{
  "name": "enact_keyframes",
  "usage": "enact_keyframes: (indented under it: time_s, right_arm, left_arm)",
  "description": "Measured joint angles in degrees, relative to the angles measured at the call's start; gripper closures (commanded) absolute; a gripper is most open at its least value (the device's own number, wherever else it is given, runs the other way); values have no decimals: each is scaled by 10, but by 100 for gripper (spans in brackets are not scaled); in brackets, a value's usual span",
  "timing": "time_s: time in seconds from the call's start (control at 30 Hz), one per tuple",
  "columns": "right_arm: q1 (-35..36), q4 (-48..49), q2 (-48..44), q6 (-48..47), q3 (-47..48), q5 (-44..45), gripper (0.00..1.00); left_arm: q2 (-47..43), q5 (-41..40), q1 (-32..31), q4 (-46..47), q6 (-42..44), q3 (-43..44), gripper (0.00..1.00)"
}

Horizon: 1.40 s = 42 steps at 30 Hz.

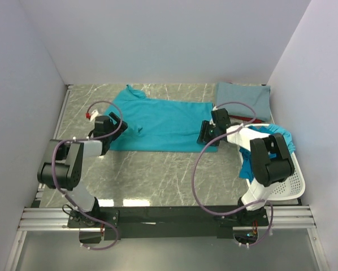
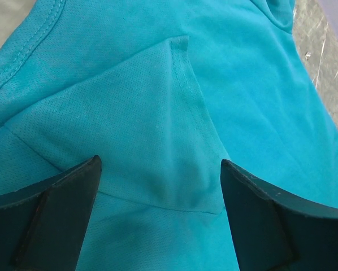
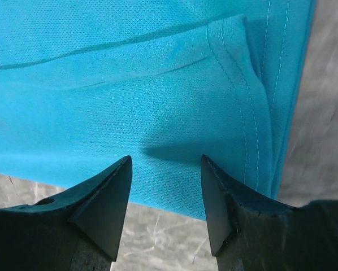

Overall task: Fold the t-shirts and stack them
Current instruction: Fold the tshirt

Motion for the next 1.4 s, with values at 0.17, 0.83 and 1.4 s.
enact_keyframes:
  time_s: [0.17, 0.83, 1.4]
  right_arm:
    - [27, 18, -50, 15, -61, 14, 41]
    - [74, -30, -83, -2, 9, 82, 40]
    - [75, 18, 9, 6, 7, 59, 41]
  left_arm:
    - [-75, -14, 0, -4, -11, -76, 7]
    - [-156, -66, -72, -25, 60, -67, 7]
    - [-87, -89, -106, -2, 47, -97, 7]
